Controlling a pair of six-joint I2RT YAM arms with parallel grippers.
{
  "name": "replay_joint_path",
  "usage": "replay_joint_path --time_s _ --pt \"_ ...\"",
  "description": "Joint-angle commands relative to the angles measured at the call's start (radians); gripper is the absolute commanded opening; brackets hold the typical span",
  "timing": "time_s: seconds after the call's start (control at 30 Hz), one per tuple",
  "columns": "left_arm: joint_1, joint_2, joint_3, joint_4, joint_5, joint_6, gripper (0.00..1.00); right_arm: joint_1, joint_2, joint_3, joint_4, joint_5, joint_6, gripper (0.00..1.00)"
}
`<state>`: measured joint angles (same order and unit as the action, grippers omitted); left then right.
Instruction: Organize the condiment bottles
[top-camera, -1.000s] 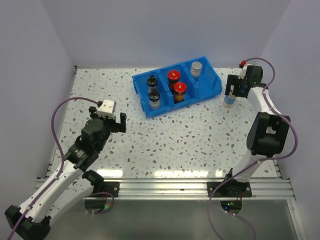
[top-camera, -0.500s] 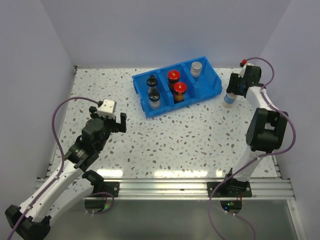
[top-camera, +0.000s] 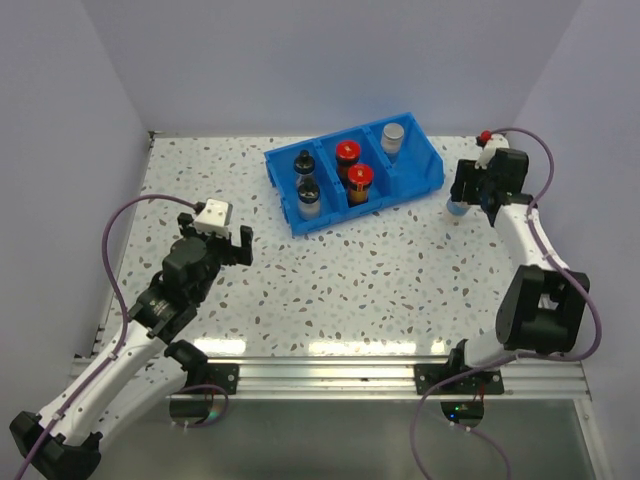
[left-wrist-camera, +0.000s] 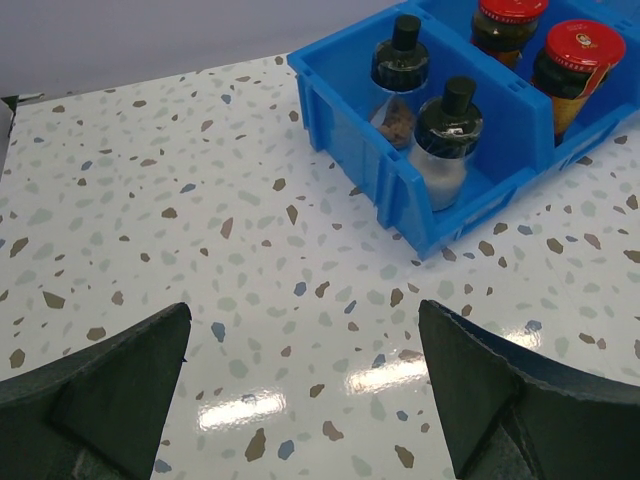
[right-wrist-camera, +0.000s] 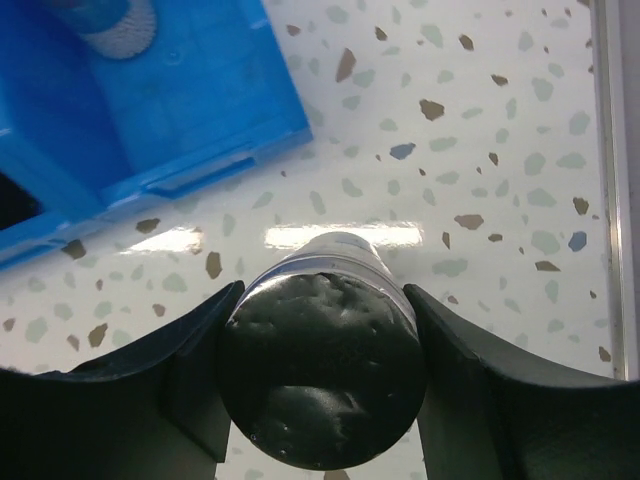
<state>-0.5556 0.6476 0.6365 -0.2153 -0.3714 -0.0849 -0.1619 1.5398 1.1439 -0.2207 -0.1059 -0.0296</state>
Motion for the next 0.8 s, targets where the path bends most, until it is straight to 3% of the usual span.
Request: replay_joint_path --time_s 0.0,0.13,0.27,0.77 --pt "0.008 -0.012 -0.001 0.021 0.008 0.008 1.0 0.038 -0.134 -0.018 0.073 -0.133 -0.075 0.0" --pt "0.008 -0.012 -0.001 0.022 0.009 0.008 1.0 0.136 -0.216 -0.044 0.083 -0.095 -0.137 0.0" --pt "0.008 -0.009 -0.001 0.021 0.008 0.008 1.0 0.237 -0.195 0.048 0.049 -0.049 -0.142 0.0" --pt "0.008 0.007 -0.001 0.022 -0.001 0.008 1.0 0.298 0.187 0.43 0.021 0.049 -0.119 0.0"
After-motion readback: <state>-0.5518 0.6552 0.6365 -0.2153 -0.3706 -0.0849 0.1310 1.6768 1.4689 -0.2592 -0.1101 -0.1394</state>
